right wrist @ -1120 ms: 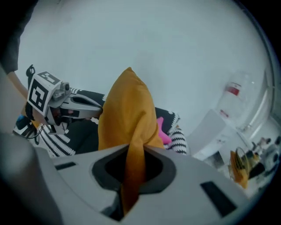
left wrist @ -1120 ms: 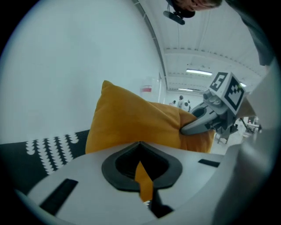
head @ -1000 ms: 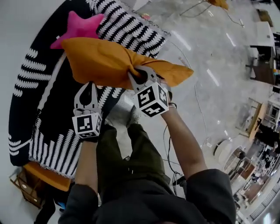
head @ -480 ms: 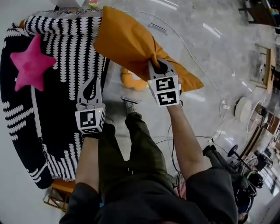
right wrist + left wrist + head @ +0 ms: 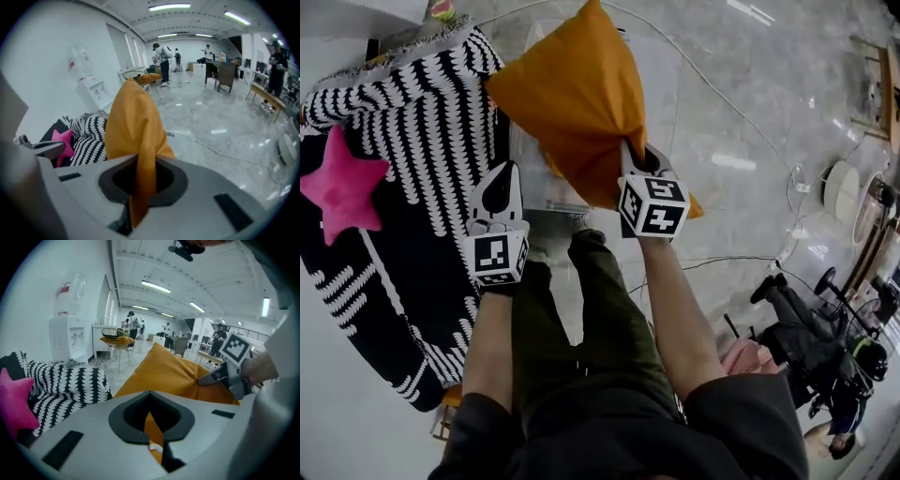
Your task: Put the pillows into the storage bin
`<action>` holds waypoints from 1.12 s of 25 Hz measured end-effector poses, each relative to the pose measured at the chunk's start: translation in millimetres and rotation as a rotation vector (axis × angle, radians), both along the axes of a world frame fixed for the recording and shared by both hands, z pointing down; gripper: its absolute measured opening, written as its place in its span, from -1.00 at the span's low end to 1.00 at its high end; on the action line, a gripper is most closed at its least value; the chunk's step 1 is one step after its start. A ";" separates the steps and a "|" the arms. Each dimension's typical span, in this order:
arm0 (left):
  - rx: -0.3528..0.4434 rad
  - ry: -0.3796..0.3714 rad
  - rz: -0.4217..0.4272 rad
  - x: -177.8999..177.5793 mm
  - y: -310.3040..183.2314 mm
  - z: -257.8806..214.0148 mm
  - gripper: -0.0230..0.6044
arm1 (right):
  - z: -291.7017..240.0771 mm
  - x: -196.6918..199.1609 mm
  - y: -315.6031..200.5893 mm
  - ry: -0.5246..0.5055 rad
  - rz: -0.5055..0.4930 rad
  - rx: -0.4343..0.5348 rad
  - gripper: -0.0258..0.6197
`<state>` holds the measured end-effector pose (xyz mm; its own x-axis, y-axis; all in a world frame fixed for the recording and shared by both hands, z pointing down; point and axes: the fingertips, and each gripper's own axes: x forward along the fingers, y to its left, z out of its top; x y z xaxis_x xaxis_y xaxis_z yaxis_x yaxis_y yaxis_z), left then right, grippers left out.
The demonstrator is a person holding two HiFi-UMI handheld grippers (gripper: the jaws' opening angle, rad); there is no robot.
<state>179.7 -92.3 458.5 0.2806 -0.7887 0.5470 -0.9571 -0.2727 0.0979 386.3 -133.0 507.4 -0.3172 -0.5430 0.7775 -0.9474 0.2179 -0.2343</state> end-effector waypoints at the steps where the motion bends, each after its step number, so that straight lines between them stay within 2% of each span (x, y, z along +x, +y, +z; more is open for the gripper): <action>1: -0.008 0.000 0.008 4.6 -3.1 5.0 -0.93 | 2.3 5.0 3.0 -0.011 0.020 -0.005 -0.83; 6: -0.037 0.003 0.060 27.8 -16.4 26.3 -0.93 | 17.3 31.2 15.3 -0.037 0.128 -0.026 -0.83; 13: -0.063 -0.008 0.095 45.0 -30.6 53.1 -0.93 | 82.3 47.8 -13.0 -0.062 0.309 -0.102 -0.83; 17: -0.090 -0.017 0.090 40.9 -34.2 86.2 -0.93 | 117.9 47.8 -32.7 -0.086 0.407 -0.113 -0.83; 20: -0.118 -0.017 0.073 29.5 -36.9 121.6 -0.93 | 152.7 44.3 -32.9 -0.083 0.433 -0.120 -0.83; 26: -0.145 -0.026 0.069 12.8 -46.8 177.0 -0.93 | 232.8 38.4 -16.3 -0.058 0.450 -0.193 -0.81; 28: -0.149 -0.026 0.068 10.5 -46.2 187.2 -0.93 | 245.4 43.3 -21.8 -0.021 0.423 -0.172 -0.68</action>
